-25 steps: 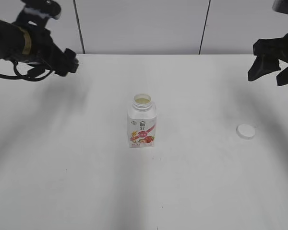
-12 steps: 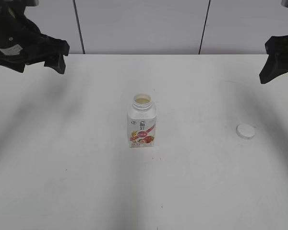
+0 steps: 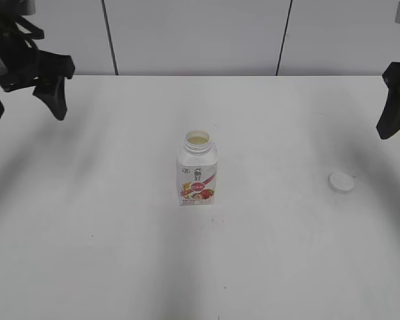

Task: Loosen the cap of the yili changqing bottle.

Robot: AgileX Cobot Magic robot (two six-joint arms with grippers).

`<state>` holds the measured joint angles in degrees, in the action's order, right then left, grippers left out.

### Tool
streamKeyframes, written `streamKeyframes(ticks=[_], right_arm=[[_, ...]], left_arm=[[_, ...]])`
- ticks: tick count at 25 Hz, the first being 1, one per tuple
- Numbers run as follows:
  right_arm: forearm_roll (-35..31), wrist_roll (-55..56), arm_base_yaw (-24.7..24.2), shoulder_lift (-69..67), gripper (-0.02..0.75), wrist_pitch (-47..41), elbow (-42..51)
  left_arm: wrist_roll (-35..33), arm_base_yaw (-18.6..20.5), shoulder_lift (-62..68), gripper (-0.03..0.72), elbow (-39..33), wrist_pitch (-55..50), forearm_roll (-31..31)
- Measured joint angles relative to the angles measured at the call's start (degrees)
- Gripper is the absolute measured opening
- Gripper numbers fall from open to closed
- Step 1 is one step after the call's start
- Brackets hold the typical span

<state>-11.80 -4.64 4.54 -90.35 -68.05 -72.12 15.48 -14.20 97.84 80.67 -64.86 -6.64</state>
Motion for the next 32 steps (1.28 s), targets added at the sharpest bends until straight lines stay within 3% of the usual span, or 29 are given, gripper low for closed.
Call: streamKeyframes(ticks=[12,19,25,32], right_arm=[[1.3,0.0,0.0,1.5,0.543,-1.4,0.7],[1.4,0.0,0.0,10.0,0.536,-1.5,9.5],[1.6,-0.1,0.0,22.0,0.535,-1.6,17.7],[1.8,-0.1,0.0,36.4,0.535,-1.8,19.8]], left_arm=[[-1.7,1.1,-1.4,0.583,-0.9,-4.6,2.0],[-1.9,1.1,-13.4,0.583,-10.4,-4.6,2.0],[-1.9,1.1,-27.9,0.583,-18.9,-3.6,-1.6],[-1.9,1.1,-47.4,0.583,-27.7,-3.2,-1.9]])
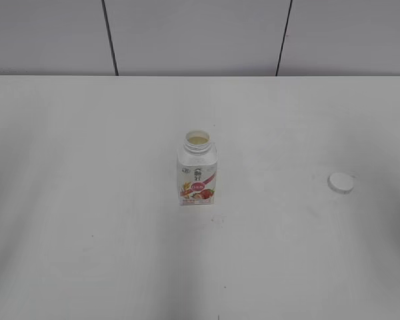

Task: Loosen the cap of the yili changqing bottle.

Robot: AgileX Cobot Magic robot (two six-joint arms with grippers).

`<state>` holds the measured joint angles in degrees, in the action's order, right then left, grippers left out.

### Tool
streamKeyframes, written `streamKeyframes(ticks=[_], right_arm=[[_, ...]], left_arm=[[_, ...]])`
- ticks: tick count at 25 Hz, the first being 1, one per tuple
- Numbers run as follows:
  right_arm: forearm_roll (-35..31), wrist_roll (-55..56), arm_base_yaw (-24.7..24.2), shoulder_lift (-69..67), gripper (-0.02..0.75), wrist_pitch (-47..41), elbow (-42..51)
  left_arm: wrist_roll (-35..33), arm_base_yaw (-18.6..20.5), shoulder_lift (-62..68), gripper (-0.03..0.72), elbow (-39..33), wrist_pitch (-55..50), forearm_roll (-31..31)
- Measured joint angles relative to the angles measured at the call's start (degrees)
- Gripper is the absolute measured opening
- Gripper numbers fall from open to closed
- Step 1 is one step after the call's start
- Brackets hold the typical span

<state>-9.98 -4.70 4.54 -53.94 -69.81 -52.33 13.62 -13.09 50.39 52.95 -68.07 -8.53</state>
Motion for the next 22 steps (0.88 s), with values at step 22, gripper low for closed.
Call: streamKeyframes(ticks=[22], right_arm=[[0.3,-5.2,0.0,43.3,0.535,2.0,20.8]], left_arm=[[-3.2,0.0,-50.5,0.583,-20.1,1.4,-0.5]])
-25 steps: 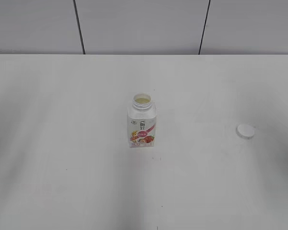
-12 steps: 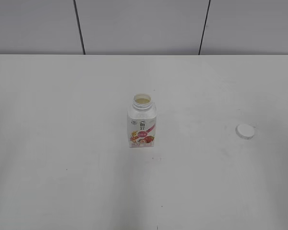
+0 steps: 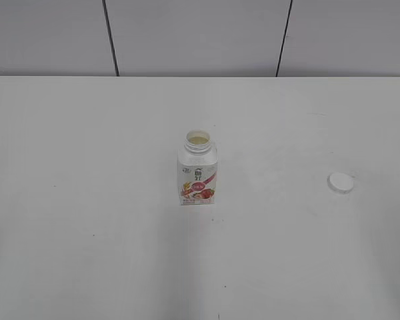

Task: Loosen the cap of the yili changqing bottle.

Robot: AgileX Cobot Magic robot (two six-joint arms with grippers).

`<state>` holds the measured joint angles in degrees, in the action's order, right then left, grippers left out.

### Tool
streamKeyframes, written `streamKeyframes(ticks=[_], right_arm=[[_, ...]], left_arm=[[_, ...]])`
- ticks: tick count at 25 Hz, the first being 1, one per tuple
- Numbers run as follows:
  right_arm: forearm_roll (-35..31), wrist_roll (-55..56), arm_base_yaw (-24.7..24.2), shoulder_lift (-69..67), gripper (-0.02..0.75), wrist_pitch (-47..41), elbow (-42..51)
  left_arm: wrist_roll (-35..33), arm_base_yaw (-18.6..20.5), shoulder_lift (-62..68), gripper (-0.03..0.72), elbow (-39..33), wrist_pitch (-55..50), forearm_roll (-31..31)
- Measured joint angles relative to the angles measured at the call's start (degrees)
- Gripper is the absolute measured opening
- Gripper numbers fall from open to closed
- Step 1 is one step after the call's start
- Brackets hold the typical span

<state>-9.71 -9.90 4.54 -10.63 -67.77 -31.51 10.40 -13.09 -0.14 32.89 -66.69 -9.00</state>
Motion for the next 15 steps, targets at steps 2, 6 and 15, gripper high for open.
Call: streamKeyframes(ticks=[2,6,15], right_arm=[[0.7,0.0,0.0,3.6,0.535,0.6,0.2],[1.6,0.0,0.0,10.0,0.535,1.7,0.6],[2.0,0.1,0.0,11.1,0.535,3.7,1.8]], left_arm=[[-1.1,0.0,-0.2,0.583,-0.3,0.3,0.0],[-1.7,0.0,-0.3,0.583,-1.6,3.2,0.5],[-1.9,0.0,-0.3,0.583,-3.2,6.0,1.1]])
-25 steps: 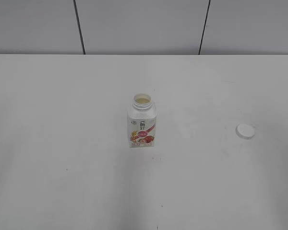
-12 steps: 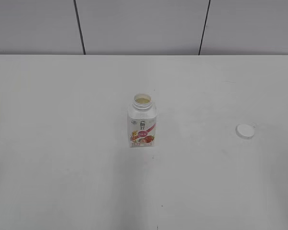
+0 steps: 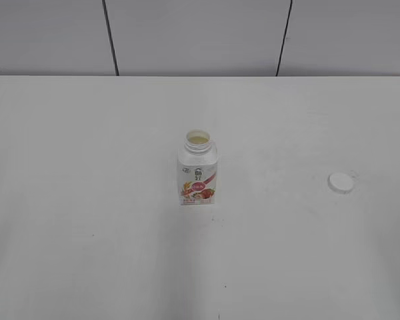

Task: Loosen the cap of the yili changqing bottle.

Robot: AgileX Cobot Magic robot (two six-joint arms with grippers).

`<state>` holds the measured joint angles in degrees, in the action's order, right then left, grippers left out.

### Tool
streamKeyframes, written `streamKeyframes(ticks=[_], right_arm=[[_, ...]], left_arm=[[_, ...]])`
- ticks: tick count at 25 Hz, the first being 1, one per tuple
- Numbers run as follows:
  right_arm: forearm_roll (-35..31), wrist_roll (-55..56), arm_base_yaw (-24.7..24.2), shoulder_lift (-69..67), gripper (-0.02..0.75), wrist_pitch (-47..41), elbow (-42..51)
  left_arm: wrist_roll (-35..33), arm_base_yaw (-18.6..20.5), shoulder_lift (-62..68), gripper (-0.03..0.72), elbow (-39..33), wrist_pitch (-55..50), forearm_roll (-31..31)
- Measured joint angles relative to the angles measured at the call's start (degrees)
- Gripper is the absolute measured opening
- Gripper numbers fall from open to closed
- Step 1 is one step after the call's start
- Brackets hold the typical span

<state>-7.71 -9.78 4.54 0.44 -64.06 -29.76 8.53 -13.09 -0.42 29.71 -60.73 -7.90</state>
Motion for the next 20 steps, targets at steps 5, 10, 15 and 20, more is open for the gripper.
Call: streamKeyframes(ticks=[5,10,15,20], right_arm=[[2.7,2.4,0.0,0.0,0.535,0.8,0.3],[3.0,3.0,0.0,0.0,0.535,1.0,0.3],[3.4,3.0,0.0,0.0,0.535,1.1,0.3],[3.4,3.1,0.0,0.0,0.535,1.1,0.3]], left_arm=[[0.0,0.0,0.0,0.583,0.0,0.0,1.8],[0.0,0.0,0.0,0.583,0.0,0.0,2.0],[0.0,0.8,0.0,0.583,0.0,0.0,2.1],[0.0,6.9,0.0,0.583,0.0,0.0,2.7]])
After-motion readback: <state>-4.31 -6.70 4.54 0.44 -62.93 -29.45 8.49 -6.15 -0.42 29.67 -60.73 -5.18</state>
